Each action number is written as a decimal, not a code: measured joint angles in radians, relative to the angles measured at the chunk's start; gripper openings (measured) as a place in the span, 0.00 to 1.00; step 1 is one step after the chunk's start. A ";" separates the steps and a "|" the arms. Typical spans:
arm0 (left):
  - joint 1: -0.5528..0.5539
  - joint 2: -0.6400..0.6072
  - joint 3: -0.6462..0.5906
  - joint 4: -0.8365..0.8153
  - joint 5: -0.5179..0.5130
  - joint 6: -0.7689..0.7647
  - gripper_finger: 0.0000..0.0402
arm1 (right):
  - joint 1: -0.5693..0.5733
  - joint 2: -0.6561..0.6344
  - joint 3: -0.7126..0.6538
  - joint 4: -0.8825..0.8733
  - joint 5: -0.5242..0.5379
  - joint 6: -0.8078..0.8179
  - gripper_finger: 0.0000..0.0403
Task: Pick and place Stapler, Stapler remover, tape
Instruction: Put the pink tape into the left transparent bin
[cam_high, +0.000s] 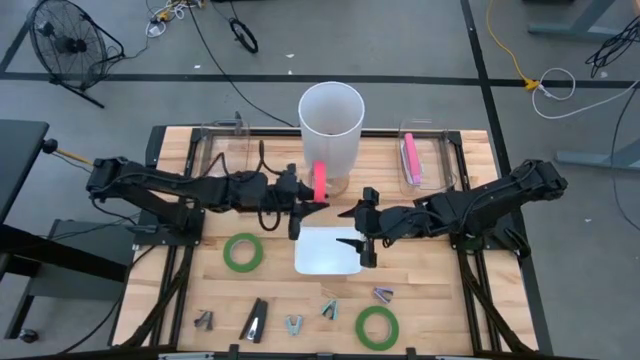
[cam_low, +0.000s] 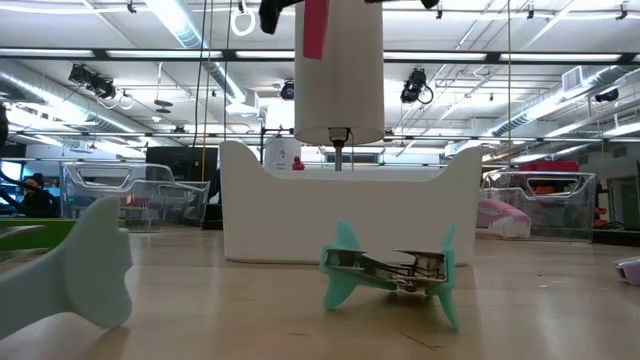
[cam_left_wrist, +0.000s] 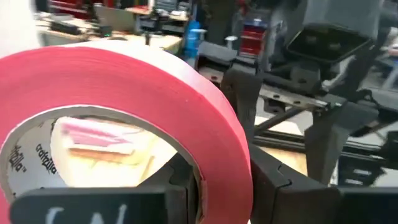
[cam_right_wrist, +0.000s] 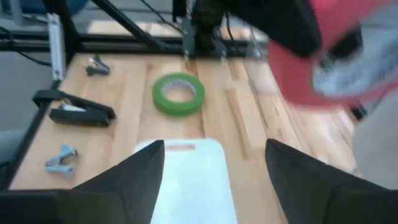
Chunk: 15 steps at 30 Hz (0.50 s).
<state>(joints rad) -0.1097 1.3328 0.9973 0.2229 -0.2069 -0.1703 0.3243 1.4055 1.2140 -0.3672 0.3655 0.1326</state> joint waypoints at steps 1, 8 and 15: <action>0.000 -0.019 0.001 -0.048 -0.013 -0.011 0.23 | 0.001 0.000 0.000 -0.020 0.002 0.009 0.67; -0.017 -0.179 -0.001 -0.438 -0.117 -0.134 0.23 | 0.021 0.000 0.000 -0.095 0.006 0.070 0.62; 0.044 -0.309 -0.001 -0.895 -0.386 -0.269 0.23 | 0.044 0.000 0.001 -0.078 0.008 0.092 0.57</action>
<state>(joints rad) -0.0657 1.0237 0.9958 -0.6725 -0.5928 -0.4396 0.3680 1.4055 1.2154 -0.4449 0.3738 0.2242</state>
